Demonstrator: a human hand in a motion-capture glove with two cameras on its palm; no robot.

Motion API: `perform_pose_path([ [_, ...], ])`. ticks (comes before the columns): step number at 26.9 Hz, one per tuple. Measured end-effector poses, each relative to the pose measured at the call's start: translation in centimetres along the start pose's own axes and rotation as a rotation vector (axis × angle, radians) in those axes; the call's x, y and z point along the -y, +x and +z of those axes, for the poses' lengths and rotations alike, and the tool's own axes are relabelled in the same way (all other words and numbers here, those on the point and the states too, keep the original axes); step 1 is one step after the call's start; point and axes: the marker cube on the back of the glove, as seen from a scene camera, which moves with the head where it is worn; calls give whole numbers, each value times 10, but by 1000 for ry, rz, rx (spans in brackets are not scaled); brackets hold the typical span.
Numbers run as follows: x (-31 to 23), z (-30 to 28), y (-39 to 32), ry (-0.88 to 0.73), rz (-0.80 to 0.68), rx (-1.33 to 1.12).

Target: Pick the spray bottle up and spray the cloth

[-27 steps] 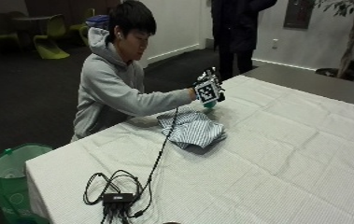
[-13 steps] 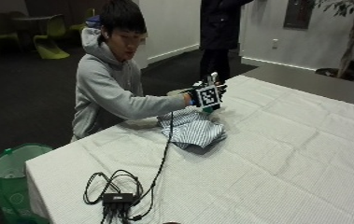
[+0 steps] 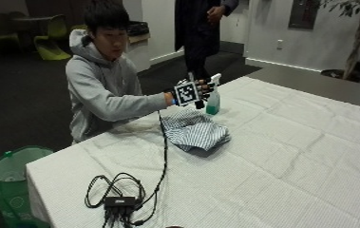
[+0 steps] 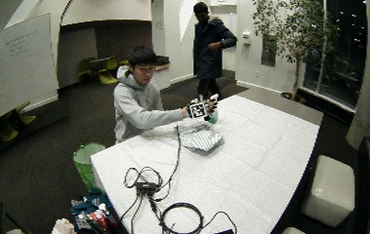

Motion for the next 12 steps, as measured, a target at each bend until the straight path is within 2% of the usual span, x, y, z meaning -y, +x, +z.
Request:
perform_pose_path([
  [6, -37, -7, -18, -31, -15, 18],
  [12, -36, -4, -6, 122, -24, -100],
])
